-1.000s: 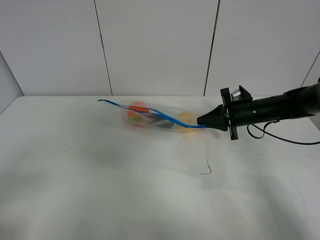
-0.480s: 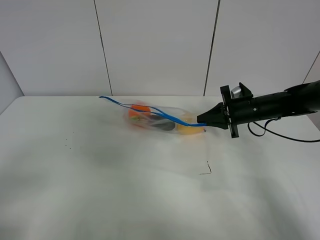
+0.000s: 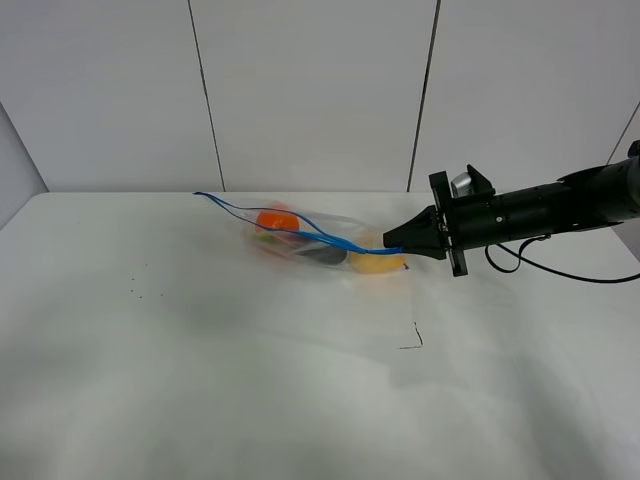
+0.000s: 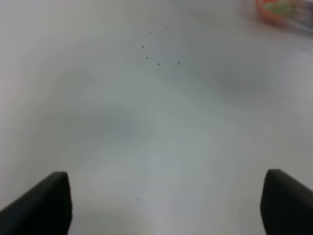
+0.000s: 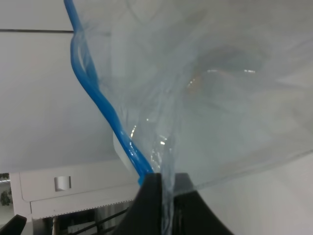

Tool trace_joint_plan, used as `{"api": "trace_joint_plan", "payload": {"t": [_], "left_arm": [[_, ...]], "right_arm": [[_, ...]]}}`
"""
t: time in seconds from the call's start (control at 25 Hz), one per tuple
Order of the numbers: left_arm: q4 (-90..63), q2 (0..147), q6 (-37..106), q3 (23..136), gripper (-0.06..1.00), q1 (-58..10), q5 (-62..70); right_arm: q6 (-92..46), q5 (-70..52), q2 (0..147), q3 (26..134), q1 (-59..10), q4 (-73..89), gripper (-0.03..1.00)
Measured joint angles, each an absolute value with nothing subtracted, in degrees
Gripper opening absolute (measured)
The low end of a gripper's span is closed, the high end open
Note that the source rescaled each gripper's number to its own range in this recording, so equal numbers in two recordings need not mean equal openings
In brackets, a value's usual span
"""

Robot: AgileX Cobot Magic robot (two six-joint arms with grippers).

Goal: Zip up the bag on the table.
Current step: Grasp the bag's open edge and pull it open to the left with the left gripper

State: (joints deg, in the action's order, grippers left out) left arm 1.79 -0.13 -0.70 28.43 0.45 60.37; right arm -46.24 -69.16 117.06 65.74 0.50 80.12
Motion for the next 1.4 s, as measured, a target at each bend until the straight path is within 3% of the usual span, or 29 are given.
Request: {"api": "trace_joint_plan", "payload": {"t": [0.4,0.8,0.96,1.4], "left_arm": [[3.3,1.2,-0.4,30.5,1.00,0.4,60.1],[5.0,33.5,8.3,56.9,1.00,0.4,58.8],[4.6,43.5,16.7,62.2,1.00,0.4,56.4],[-3.4,59.9,55.5,62.8,0.95,0.4,49.4]], "right_arm": [[-46.2,-69.1,117.1,65.7,0.5,80.1,0.00],[-46.2,-69.1,117.1,65.7,0.5,80.1,0.00],[-46.2,-69.1,117.1,65.7,0.5,80.1,0.00],[-46.4,-69.1,117.1,65.7,0.5,80.1,0.00]]}}
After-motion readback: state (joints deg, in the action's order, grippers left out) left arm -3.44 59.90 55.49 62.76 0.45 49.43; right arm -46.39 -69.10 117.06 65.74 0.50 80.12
